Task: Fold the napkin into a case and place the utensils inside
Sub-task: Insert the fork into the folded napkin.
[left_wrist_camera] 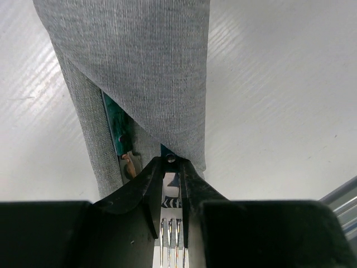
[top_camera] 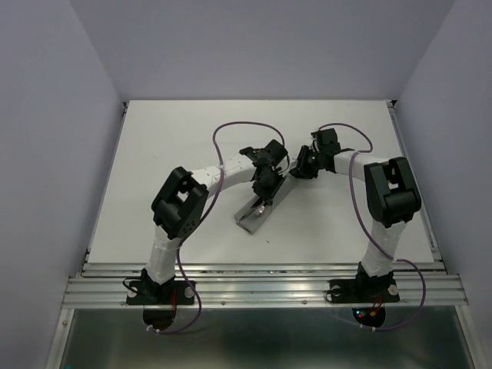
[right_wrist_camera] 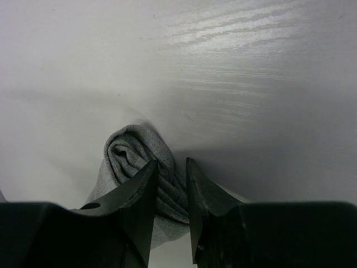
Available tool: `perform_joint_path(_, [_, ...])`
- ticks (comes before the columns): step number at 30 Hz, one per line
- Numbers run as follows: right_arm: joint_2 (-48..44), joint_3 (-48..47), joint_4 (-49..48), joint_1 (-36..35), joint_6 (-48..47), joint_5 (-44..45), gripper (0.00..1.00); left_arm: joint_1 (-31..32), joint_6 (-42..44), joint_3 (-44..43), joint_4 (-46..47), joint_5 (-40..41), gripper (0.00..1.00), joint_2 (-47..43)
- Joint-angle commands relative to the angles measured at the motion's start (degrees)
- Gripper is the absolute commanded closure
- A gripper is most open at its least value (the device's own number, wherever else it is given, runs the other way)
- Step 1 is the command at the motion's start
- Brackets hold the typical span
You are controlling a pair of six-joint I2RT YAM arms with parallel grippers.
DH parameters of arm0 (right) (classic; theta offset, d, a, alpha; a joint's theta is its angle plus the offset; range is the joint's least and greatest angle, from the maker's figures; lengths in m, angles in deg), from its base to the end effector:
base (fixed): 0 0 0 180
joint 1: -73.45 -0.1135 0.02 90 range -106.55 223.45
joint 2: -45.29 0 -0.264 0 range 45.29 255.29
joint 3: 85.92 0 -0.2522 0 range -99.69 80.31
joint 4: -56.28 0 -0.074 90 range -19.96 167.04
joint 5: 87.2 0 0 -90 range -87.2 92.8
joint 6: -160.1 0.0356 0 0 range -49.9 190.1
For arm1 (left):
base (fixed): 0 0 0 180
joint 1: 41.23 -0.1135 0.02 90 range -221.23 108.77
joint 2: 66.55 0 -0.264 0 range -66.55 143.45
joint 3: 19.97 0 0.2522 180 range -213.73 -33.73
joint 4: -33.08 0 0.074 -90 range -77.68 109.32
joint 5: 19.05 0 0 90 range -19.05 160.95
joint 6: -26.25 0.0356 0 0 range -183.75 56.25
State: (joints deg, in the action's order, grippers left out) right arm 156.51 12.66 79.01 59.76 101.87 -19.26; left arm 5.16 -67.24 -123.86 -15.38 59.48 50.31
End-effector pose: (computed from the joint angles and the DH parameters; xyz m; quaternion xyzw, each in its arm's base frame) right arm 0.3850 0.1075 0.1493 0.0854 0.9276 0.2889 0.2208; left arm 0.2964 -0.3214 0.1968 0.3756 0.8884 -0.1913 0.1818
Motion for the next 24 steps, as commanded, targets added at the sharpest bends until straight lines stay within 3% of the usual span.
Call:
perform_joint_path(1, [-2.5,0.77,0.34,-0.72,-0.04,0.53,0.68,0.01,1.29,-4.35,-1.07,0.39,0.81,0.83])
perform_joint_path(9, [-2.59,0.77,0.43,-0.72,-0.04,0.62,0.67,0.01,1.64,-4.36,-1.6,0.48,0.76,1.88])
perform_joint_path(18, [-2.94,1.12,0.43,-0.72,-0.04,0.88,0.63,-0.07,1.55,-3.48,-2.39,1.0,0.59,0.65])
perform_joint_path(21, [-3.55,1.13,0.96,-0.72,-0.48,2.2,0.54,0.01,1.46,-3.39,-2.57,1.71,0.52,-0.66])
perform_joint_path(24, [-5.39,0.95,2.97,-0.72,-0.75,6.41,0.31,0.01,1.29,-3.39,-3.36,2.58,0.4,-2.59])
